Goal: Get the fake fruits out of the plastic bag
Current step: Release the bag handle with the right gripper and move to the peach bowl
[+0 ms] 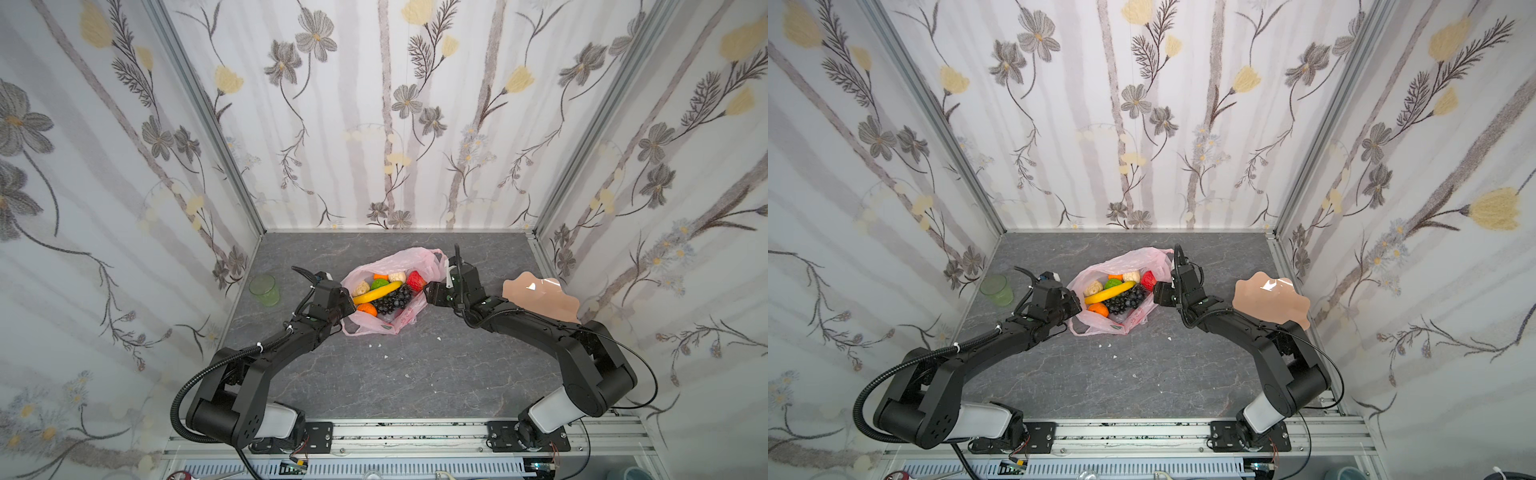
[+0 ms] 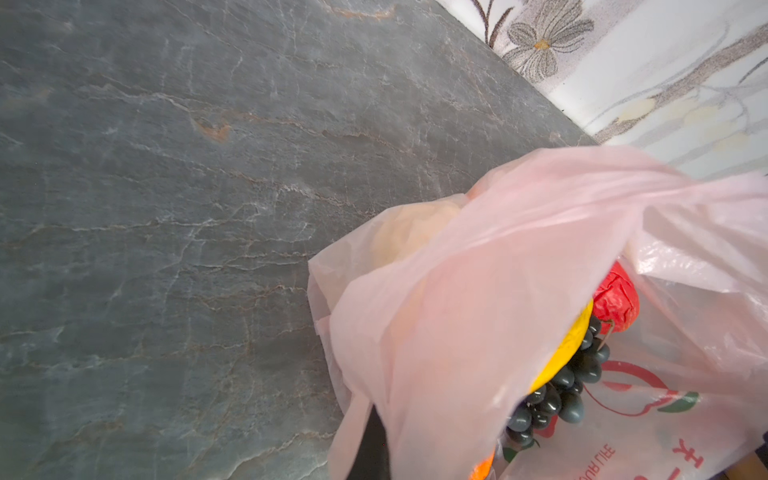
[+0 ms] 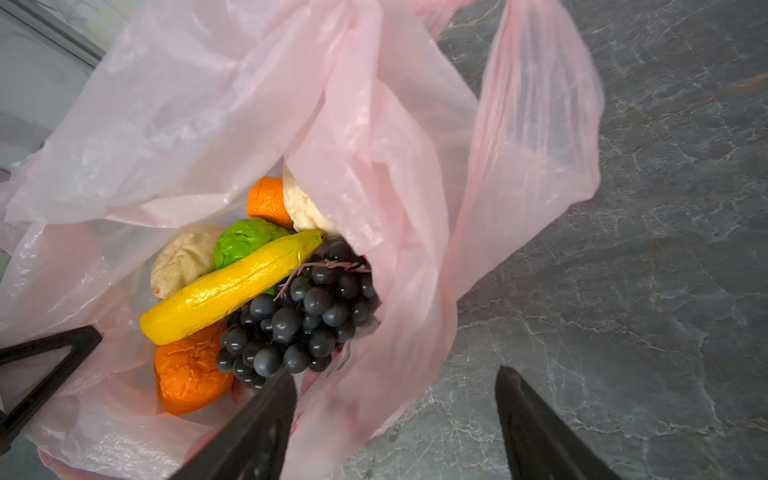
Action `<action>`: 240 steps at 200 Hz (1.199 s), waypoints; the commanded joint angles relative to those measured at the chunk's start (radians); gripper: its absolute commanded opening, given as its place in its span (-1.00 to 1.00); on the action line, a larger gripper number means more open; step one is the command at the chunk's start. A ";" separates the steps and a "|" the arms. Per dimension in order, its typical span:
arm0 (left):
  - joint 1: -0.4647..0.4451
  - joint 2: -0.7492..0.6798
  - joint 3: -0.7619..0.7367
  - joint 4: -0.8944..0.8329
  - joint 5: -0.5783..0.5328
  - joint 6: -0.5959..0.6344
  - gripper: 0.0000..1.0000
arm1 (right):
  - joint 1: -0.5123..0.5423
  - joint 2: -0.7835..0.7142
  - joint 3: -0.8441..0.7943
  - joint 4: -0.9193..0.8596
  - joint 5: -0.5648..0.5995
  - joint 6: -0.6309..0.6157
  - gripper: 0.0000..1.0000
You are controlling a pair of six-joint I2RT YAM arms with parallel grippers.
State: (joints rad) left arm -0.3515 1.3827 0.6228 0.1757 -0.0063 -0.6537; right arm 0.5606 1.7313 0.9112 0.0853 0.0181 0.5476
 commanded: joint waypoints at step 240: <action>-0.031 -0.095 -0.157 0.202 -0.038 -0.017 -1.00 | 0.075 -0.068 -0.071 -0.152 0.091 0.086 -0.12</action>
State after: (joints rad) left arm -0.3824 1.3006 0.4725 0.3462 -0.0257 -0.6533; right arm 0.6357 1.7096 0.8207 -0.0170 0.0879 0.6647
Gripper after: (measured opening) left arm 0.068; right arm 0.327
